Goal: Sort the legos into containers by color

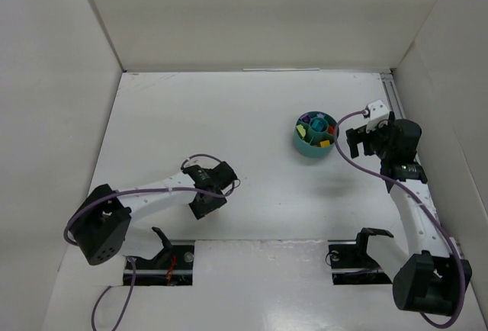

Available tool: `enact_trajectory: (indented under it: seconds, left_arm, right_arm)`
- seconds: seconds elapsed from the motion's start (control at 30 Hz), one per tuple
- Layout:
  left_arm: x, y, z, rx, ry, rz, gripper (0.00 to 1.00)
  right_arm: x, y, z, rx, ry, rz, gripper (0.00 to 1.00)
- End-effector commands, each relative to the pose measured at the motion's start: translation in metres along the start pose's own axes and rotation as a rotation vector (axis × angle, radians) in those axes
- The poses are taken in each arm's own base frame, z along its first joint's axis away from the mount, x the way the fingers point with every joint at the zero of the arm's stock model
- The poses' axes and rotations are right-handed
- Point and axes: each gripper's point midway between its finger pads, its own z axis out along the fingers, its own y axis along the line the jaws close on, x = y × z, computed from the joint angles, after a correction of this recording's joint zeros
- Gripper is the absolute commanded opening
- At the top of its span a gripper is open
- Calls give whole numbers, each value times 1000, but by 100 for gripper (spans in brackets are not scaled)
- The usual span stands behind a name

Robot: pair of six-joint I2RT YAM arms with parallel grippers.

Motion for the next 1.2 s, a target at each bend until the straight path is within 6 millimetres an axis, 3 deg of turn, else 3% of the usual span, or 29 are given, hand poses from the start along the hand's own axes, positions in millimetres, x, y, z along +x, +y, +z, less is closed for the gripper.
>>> enact_trajectory:
  seconds: [0.0, 0.3, 0.33, 0.6, 0.9, 1.1, 1.17]
  left_arm:
    - [-7, 4, -6, -51, -40, -19, 49]
    - [-12, 8, -7, -81, -72, -113, 47]
    - [-11, 10, -3, -88, -72, -126, 42]
    - [-11, 2, 1, -25, -77, -172, 31]
    - [-7, 12, 6, -31, -76, -208, 40]
    - [-12, 13, 11, -38, -107, -237, 37]
    - [-15, 9, 9, -45, -121, -234, 32]
  right_arm:
    - [-3, -7, -1, 26, -6, -14, 100]
    - [-1, -6, 1, 14, -1, -20, 100]
    - [-1, -6, 1, 14, -1, -20, 100]
    - [1, 0, 3, -18, 4, -23, 100]
    - [0, 1, 3, -27, 0, -24, 100]
    - [2, 2, 2, -30, 8, -21, 100]
    - [2, 2, 2, -30, 8, -21, 100]
